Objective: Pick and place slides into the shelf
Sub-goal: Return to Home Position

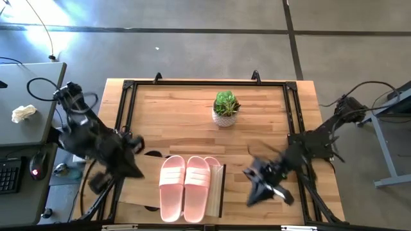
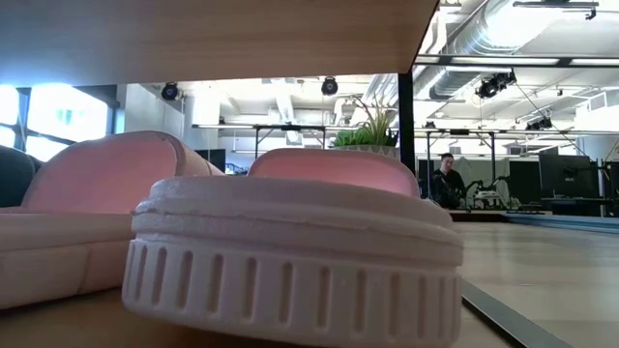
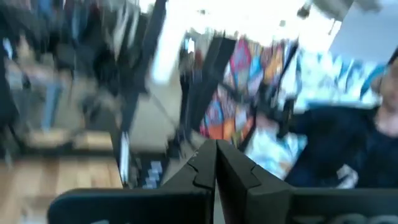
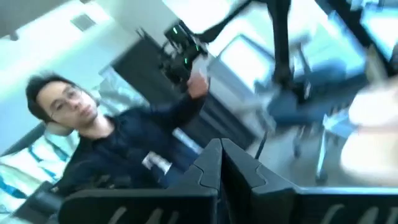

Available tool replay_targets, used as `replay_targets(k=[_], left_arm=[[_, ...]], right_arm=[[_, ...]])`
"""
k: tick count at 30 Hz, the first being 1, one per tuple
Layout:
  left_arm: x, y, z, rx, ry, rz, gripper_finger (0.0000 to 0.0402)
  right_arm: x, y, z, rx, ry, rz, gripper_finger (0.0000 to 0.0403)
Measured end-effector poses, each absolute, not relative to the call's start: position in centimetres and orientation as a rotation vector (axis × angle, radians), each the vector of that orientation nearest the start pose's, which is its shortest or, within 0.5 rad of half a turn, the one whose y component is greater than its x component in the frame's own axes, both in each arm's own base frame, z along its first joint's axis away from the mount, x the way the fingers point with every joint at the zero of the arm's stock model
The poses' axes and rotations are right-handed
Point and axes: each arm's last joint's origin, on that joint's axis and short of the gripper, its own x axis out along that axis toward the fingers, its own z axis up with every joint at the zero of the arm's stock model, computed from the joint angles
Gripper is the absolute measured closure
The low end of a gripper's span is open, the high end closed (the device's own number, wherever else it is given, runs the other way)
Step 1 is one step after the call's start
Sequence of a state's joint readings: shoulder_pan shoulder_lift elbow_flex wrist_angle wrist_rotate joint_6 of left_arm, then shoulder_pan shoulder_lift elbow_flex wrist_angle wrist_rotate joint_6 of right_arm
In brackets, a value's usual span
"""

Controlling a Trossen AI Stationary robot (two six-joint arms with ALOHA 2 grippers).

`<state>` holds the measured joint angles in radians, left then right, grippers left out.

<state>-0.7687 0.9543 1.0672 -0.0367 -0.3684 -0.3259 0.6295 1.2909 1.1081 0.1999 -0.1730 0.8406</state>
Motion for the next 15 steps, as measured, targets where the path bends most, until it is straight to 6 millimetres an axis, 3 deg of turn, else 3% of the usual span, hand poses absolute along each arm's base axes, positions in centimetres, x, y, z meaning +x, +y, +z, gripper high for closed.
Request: replay_targets(k=[4, 9, 15], left_arm=[[13.1, -9.5, 43.6, -0.318, -0.176, -0.375, 0.0401], [10.2, -5.6, 45.1, -0.250, -0.324, -0.273, 0.0401], [7.6, -2.8, 45.2, -0.221, -0.352, -0.093, 0.0401]], right_arm=[[25.4, 14.1, 37.4, 0.711, 0.167, 0.773, 0.0403], [26.1, 9.3, 40.8, 0.517, -0.015, 0.778, 0.0403], [23.3, 4.0, 44.9, 0.313, -0.131, 0.595, 0.0403]])
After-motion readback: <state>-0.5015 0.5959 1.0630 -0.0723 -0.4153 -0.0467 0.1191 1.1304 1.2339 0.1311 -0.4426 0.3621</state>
